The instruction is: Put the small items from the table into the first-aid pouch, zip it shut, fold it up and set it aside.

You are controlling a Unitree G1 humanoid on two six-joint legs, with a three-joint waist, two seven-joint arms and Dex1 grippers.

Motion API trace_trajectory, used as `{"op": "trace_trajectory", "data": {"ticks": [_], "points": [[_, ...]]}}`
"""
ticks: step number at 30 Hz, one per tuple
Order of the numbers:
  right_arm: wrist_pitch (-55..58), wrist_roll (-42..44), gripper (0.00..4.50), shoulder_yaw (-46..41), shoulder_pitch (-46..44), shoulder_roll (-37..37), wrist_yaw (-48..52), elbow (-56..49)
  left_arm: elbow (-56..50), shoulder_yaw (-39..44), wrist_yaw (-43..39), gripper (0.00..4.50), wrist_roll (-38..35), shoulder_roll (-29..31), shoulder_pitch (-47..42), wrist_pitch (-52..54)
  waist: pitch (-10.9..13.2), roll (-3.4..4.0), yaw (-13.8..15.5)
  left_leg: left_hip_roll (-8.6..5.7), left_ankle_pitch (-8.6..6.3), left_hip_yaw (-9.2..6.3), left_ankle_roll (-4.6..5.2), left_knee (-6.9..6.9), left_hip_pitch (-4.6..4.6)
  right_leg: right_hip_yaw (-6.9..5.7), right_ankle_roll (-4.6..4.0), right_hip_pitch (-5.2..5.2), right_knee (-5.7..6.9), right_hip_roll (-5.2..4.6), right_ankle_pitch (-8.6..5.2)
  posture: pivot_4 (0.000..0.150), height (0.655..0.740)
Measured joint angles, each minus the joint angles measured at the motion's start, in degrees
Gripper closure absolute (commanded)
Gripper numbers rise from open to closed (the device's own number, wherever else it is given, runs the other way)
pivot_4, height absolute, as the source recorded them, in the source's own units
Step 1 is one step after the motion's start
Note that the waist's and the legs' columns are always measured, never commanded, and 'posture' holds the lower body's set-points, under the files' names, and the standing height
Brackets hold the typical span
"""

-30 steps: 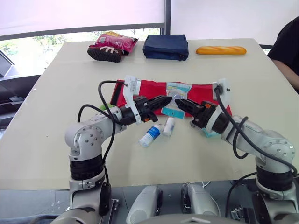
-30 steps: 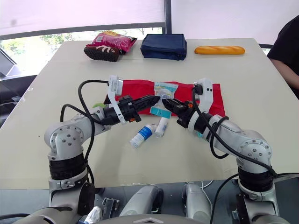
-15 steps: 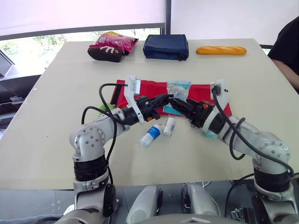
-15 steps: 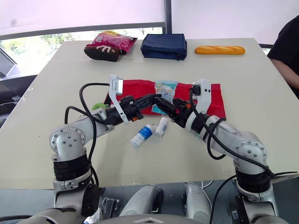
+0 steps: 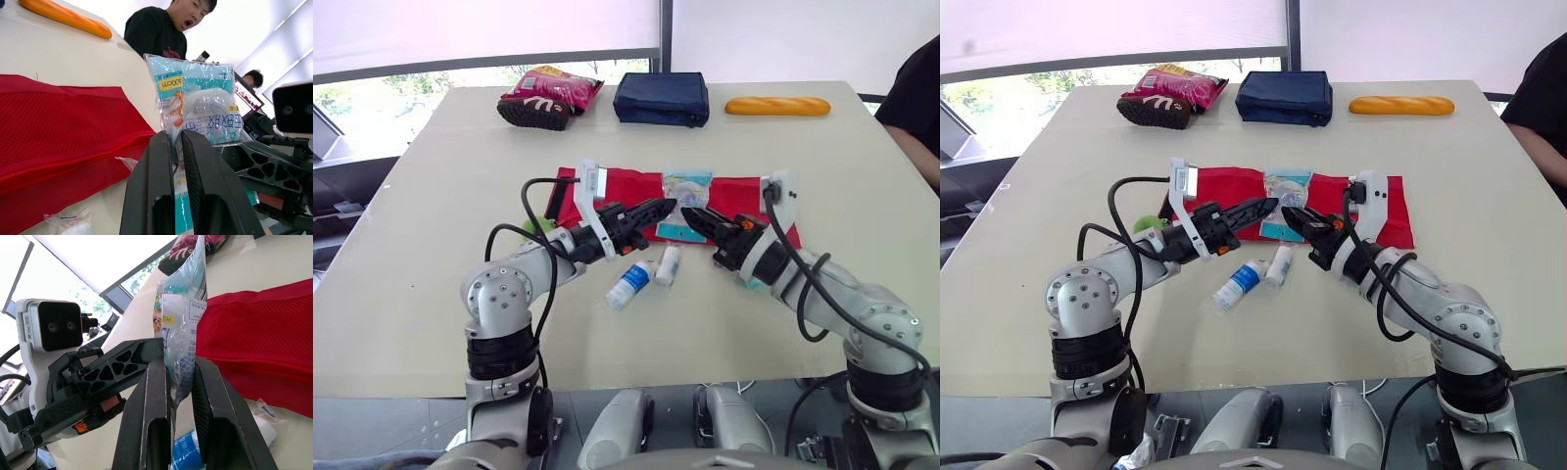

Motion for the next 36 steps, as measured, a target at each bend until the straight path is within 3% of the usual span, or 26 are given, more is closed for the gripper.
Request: {"op": "trace_trajectory", "data": {"ticks": [5,10,15,20,22,23,25,30,36], "points": [[-0.59,-0.25,4.42,0.01,0.21,0.06,-0.09,-0.24,0.01,-0.28,1.05,4.50,-1.19,0.21,0.01,-0.25,0.00,0.00,0.00,0.00,0.00,0.00,0.00,0.00,0.00,0.00,0.00,0.00,0.00,0.00,0.00,0.150,0.7395],[-1.47,-0.68,4.42,-0.18,0.57,-0.27,0.05,-0.25,-0.02,-0.29,-0.68,2.47,-3.32,4.10,0.66,0.07,0.00,0.00,-0.03,0.00,0.00,0.00,0.00,-0.02,0.00,0.00,-0.01,0.00,0.00,0.00,-0.01,0.150,0.7395],[-1.52,0.09,4.42,-2.54,3.74,-4.24,3.48,-0.27,0.68,-0.82,-9.14,0.13,0.37,15.53,2.38,-2.10,0.01,0.02,-0.05,0.00,0.00,0.01,0.00,-0.05,0.01,0.00,-0.02,0.00,-0.05,0.02,-0.02,0.150,0.7395],[-1.40,1.68,4.42,-6.17,7.88,-9.84,9.05,-0.50,5.06,-3.43,-19.35,0.13,10.47,26.00,4.29,-10.15,0.03,0.03,0.05,0.01,-0.01,0.01,0.02,-0.09,-0.01,0.01,-0.10,0.00,-0.10,0.01,-0.08,0.150,0.7395],[-1.44,2.77,4.42,-9.80,11.41,-13.82,13.96,-1.32,11.95,-10.07,-25.86,0.13,24.46,33.38,4.33,-23.30,0.03,0.04,0.11,0.02,-0.02,0.04,0.03,-0.21,0.00,0.01,-0.21,0.01,-0.15,-0.06,-0.14,0.150,0.7395],[-1.46,2.82,4.42,-10.63,12.04,-14.40,14.95,-1.55,14.03,-11.18,-26.80,0.13,27.68,34.04,4.12,-26.26,0.03,0.04,0.12,0.02,-0.03,0.05,0.05,-0.22,-0.01,0.02,-0.22,0.00,-0.17,-0.07,-0.14,0.150,0.7395],[-1.45,2.87,4.42,-11.58,13.67,-16.50,18.27,-2.57,20.52,-15.83,-29.11,0.13,36.76,34.56,2.78,-36.57,0.03,0.03,0.20,0.03,-0.16,0.04,0.27,-0.22,-0.03,0.00,-0.22,0.00,-0.18,-0.11,-0.15,0.150,0.7395],[-1.80,2.40,4.42,-11.83,14.66,-17.24,20.18,-3.17,31.88,-22.20,-30.05,0.13,50.29,32.25,-1.97,-52.69,0.05,0.00,0.36,0.05,-0.22,-0.01,0.38,-0.13,-0.33,-0.07,0.02,-0.19,-0.28,-0.15,0.00,0.150,0.7395],[-3.29,1.63,4.42,-11.82,14.97,-17.08,19.44,-3.41,44.29,-25.97,-23.99,0.13,63.77,27.66,-7.27,-67.17,0.04,-0.04,0.17,0.02,-0.13,0.02,0.23,0.00,-0.84,-0.05,0.05,-0.65,-0.15,-0.15,0.05,0.150,0.7395]]}}
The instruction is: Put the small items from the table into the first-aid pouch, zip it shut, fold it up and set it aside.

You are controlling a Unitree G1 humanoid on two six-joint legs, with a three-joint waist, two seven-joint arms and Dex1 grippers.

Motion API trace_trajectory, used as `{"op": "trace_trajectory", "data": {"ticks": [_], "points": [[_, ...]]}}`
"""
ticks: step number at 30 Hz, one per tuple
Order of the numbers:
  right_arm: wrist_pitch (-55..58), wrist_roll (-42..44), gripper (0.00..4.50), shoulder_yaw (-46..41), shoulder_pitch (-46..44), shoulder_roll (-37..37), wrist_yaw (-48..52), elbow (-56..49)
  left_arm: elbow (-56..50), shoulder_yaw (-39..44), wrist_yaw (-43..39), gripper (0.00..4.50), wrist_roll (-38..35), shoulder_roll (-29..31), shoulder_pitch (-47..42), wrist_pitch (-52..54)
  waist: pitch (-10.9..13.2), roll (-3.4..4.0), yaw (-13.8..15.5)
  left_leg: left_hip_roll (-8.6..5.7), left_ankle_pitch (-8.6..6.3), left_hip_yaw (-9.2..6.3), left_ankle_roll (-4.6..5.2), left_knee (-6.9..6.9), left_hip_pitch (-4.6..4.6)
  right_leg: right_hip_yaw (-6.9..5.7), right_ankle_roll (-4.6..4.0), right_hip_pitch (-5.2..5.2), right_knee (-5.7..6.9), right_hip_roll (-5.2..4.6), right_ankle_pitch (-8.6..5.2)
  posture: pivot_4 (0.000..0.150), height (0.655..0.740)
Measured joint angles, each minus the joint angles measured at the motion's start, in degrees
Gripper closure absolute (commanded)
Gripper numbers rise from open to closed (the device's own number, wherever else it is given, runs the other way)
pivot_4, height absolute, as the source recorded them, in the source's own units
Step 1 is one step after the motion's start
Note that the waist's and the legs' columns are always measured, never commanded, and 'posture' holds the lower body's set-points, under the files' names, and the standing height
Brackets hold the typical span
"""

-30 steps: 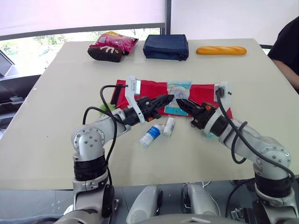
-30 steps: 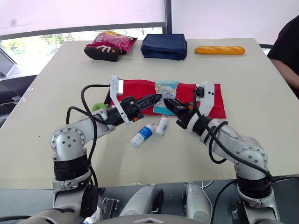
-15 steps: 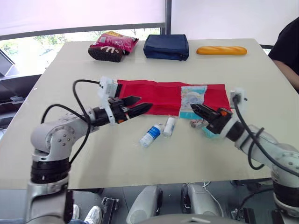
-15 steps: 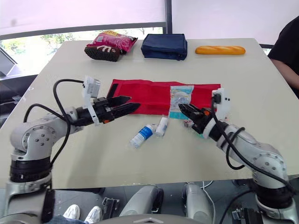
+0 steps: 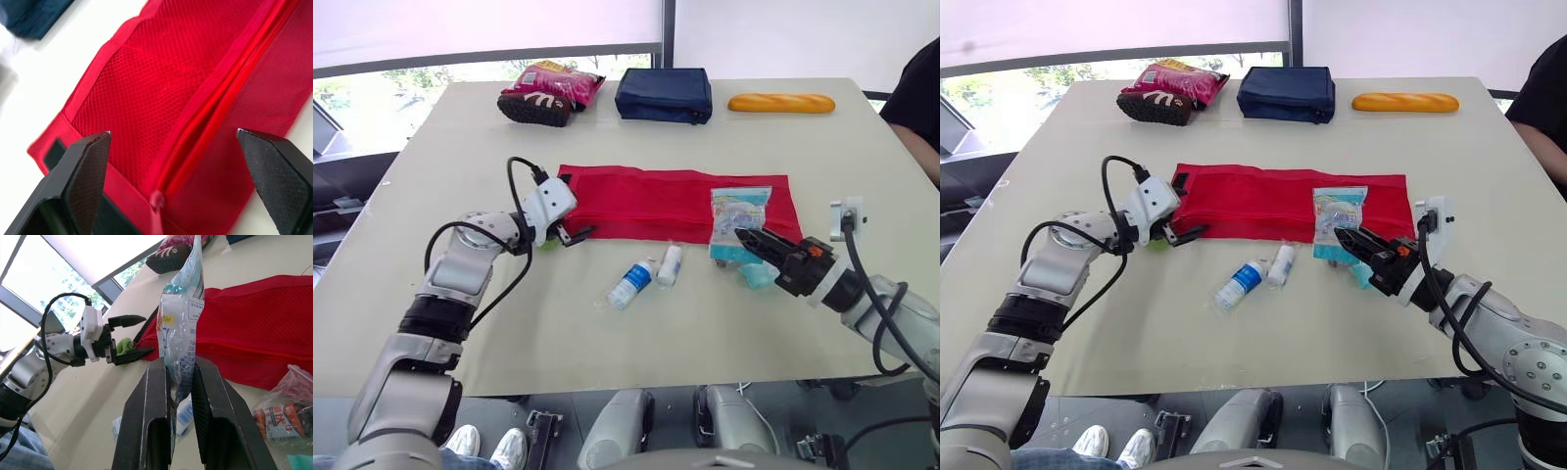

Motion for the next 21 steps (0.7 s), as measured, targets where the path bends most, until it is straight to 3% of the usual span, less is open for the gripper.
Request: {"op": "trace_trajectory", "data": {"ticks": [13,17,21], "points": [[-0.61,0.11,4.42,0.00,0.75,-0.09,-1.56,-1.23,6.73,-0.17,9.15,0.13,11.79,-1.16,-1.87,-9.27,-0.01,0.00,-0.09,0.00,-0.09,0.00,0.17,0.05,0.06,0.01,0.03,0.00,0.13,0.01,0.02,0.150,0.7395],[-0.62,-0.10,4.42,0.03,0.46,-0.09,-2.03,-1.22,7.72,-0.16,10.17,1.36,13.52,-1.75,-1.85,-9.82,-0.02,0.00,-0.10,0.00,-0.03,0.03,0.06,0.06,0.08,0.02,0.02,0.01,0.16,0.02,0.03,0.150,0.7395],[-0.65,-0.19,4.42,0.15,0.09,-0.05,-2.19,-1.22,8.44,-0.16,9.88,3.40,13.93,-2.74,-1.42,-9.64,-0.02,0.00,-0.10,0.00,-0.01,0.02,0.02,0.06,0.07,0.02,0.02,0.00,0.16,0.02,0.03,0.150,0.7395]]}}
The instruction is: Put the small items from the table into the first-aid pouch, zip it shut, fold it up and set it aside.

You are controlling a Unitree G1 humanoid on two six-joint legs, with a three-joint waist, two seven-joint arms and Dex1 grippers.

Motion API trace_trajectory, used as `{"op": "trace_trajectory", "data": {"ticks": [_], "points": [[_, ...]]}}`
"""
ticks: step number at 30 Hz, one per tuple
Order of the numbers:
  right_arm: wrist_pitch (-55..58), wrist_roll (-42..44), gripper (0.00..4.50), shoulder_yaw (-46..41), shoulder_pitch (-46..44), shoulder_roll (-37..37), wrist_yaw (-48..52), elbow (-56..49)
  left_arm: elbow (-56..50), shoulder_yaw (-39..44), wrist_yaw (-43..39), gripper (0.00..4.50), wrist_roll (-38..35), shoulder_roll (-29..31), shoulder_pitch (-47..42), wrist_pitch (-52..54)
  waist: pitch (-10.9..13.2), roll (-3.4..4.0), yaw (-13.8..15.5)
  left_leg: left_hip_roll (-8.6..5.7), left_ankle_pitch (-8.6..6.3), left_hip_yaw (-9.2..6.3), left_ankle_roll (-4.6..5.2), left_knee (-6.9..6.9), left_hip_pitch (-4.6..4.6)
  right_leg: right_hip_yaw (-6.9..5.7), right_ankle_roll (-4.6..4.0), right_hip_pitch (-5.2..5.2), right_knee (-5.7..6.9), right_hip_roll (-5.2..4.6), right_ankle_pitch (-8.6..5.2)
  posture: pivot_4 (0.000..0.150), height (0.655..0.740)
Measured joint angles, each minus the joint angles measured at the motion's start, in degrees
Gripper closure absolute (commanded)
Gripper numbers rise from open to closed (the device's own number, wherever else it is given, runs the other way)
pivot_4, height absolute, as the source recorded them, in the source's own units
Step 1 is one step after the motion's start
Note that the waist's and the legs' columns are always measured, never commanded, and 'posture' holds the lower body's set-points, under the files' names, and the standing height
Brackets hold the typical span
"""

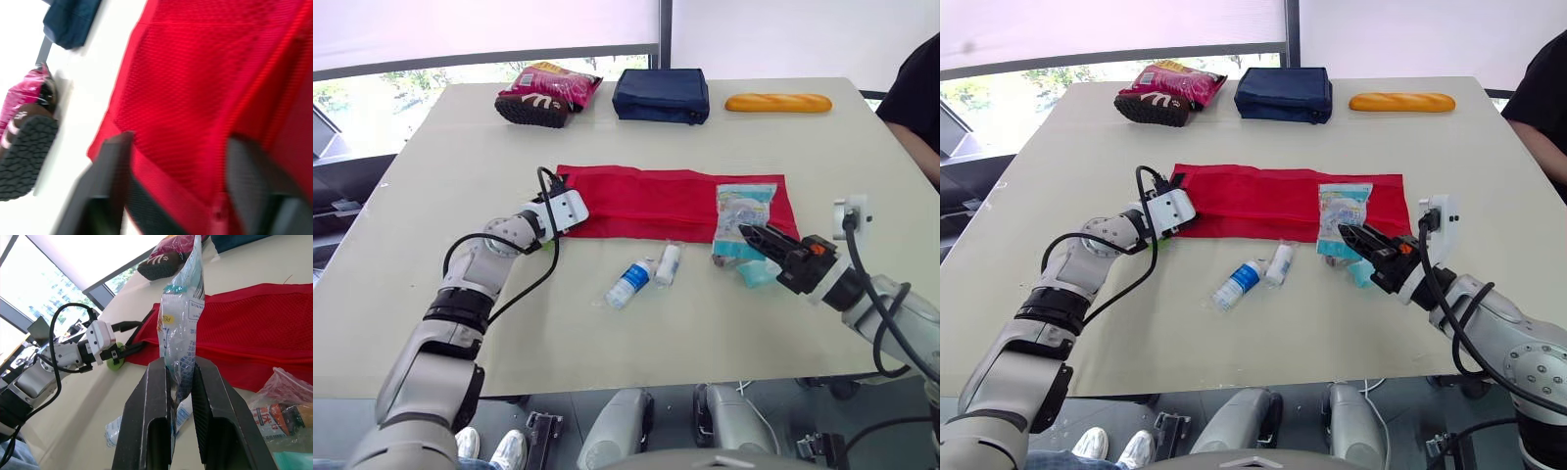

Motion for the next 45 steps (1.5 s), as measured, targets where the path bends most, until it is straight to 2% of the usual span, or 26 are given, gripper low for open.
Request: {"op": "trace_trajectory", "data": {"ticks": [2,3,11,19,25,30,34,39,45], "points": [[-0.03,-0.11,4.42,0.32,0.00,0.08,-0.07,0.00,0.12,0.05,-0.61,4.39,-0.10,-0.19,0.18,0.11,0.00,0.00,-0.01,0.00,0.00,0.00,0.00,0.00,0.00,0.00,0.00,0.00,0.00,0.00,0.00,0.150,0.7395],[-0.03,-0.16,4.42,0.43,0.02,0.21,-0.12,0.00,-0.06,0.47,-1.09,4.48,-0.24,-0.18,0.27,0.11,0.00,0.00,-0.01,0.00,0.00,0.01,0.00,0.00,0.00,0.00,0.00,0.00,0.00,0.00,0.00,0.150,0.7395],[-0.18,-0.23,4.42,0.60,-0.05,0.70,-0.42,-0.02,-6.13,1.99,-7.17,4.48,-2.75,0.91,4.08,3.58,-0.03,0.02,-0.06,0.00,0.03,0.02,-0.05,0.00,0.00,0.02,-0.01,0.00,0.00,0.00,0.00,0.150,0.7395],[0.61,1.22,4.42,8.11,-1.30,3.98,-3.48,-0.11,-29.52,2.90,-20.56,4.48,-10.38,2.57,12.64,21.74,-0.04,0.02,-0.02,0.00,0.03,0.03,-0.05,0.03,0.01,0.04,-0.02,0.01,0.02,0.00,0.00,0.150,0.7395],[3.27,2.74,4.42,16.01,-6.71,7.52,-8.69,4.28,-38.99,2.46,-24.11,4.48,-12.62,2.77,14.16,32.72,-0.04,0.02,-0.19,0.00,0.07,0.03,-0.11,0.04,0.06,0.04,-0.03,0.00,0.08,0.04,0.00,0.150,0.7395],[5.56,8.20,4.42,19.33,-15.18,12.21,-13.21,13.41,-38.19,3.19,-24.21,4.48,-14.87,1.97,14.18,35.60,-0.04,0.02,-0.26,0.00,0.08,0.03,-0.14,0.04,0.07,0.04,-0.06,0.00,0.11,0.06,0.02,0.150,0.7395],[9.48,11.27,4.42,21.81,-20.05,13.29,-13.99,20.25,-35.31,4.62,-25.14,4.48,-18.26,0.44,13.20,35.68,-0.05,0.02,-0.03,-0.01,0.08,0.02,-0.13,0.04,0.07,0.01,-0.08,0.00,0.11,0.05,0.04,0.150,0.7395],[13.63,11.03,4.42,23.00,-21.41,13.50,-13.59,26.30,-32.44,5.88,-25.48,4.48,-20.59,-0.50,12.25,34.64,-0.05,0.01,-0.17,-0.02,0.09,0.06,-0.12,0.06,0.06,0.03,-0.10,-0.01,0.12,0.05,0.06,0.150,0.7395],[16.91,8.31,4.42,23.33,-27.66,19.30,-13.15,34.88,-30.72,6.34,-26.22,4.48,-22.30,-0.75,11.92,31.98,-0.06,0.01,-0.91,0.00,0.10,0.05,-0.15,0.05,0.08,0.04,-0.14,-0.06,0.25,0.06,0.07,0.150,0.7395]]}}
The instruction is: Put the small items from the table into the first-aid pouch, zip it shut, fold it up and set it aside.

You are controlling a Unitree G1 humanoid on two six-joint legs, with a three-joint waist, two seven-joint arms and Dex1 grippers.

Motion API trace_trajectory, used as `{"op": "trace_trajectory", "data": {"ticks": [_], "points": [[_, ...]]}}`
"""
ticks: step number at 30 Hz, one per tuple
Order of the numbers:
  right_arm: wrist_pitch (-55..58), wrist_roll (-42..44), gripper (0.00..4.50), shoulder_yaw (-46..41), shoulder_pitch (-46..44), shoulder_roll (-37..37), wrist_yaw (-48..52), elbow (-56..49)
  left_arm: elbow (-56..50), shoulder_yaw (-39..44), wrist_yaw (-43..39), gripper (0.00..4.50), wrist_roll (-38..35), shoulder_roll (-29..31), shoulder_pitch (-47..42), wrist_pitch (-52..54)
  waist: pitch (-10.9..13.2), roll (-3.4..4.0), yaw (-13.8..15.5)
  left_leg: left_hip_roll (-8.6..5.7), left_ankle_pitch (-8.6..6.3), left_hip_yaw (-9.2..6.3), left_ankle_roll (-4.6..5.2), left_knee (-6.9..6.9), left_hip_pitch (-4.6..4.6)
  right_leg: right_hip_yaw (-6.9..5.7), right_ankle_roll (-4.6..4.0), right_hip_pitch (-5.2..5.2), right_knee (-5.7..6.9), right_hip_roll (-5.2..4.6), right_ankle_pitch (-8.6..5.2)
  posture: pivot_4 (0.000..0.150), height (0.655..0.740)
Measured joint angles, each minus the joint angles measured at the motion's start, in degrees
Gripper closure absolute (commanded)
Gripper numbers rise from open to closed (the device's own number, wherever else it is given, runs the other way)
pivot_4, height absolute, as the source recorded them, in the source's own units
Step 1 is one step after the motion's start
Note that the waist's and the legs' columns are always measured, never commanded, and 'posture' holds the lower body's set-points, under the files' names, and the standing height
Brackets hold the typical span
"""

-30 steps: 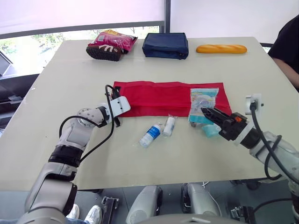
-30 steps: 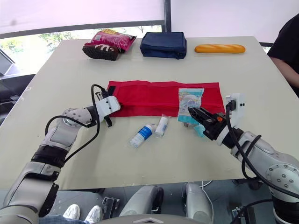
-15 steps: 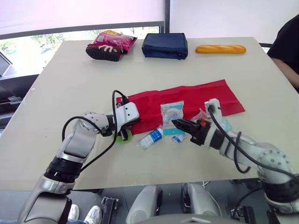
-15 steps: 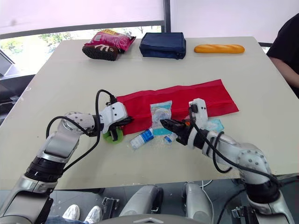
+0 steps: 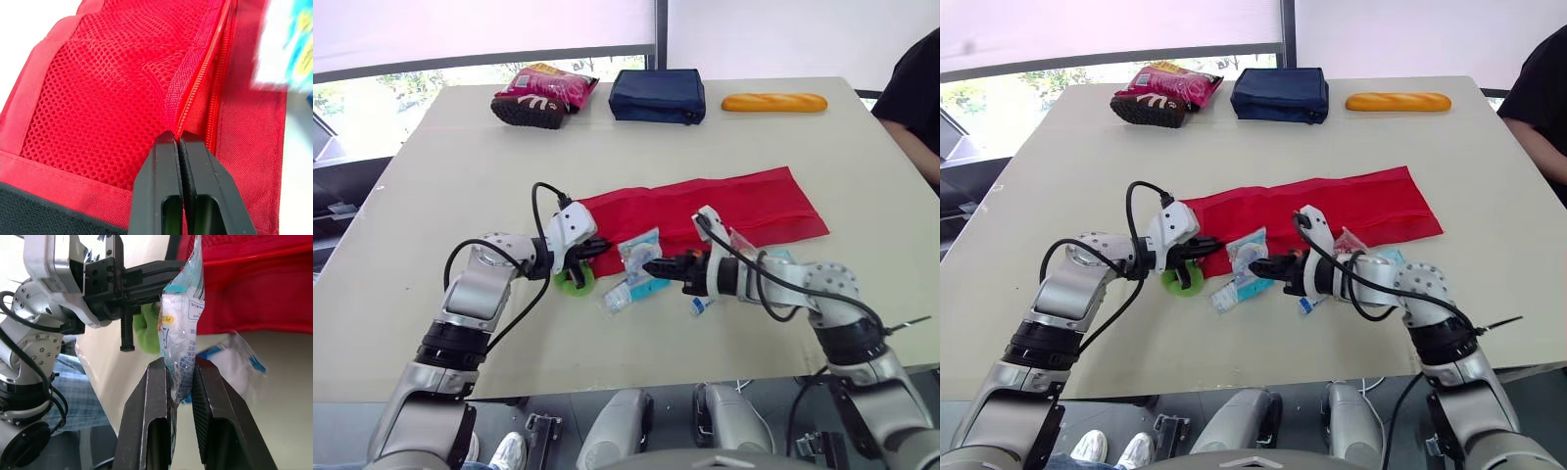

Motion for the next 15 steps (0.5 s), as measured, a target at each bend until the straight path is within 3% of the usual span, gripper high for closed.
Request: {"op": "trace_trajectory", "data": {"ticks": [15], "points": [[5.96,-10.60,4.42,-2.99,-5.22,9.36,2.86,13.42,-2.57,0.20,1.37,4.48,-1.02,-1.08,-0.11,-0.26,-0.01,0.02,-0.81,-0.02,0.01,0.02,-0.01,0.00,0.00,0.04,-0.01,-0.12,0.21,0.00,0.00,0.150,0.7395]]}}
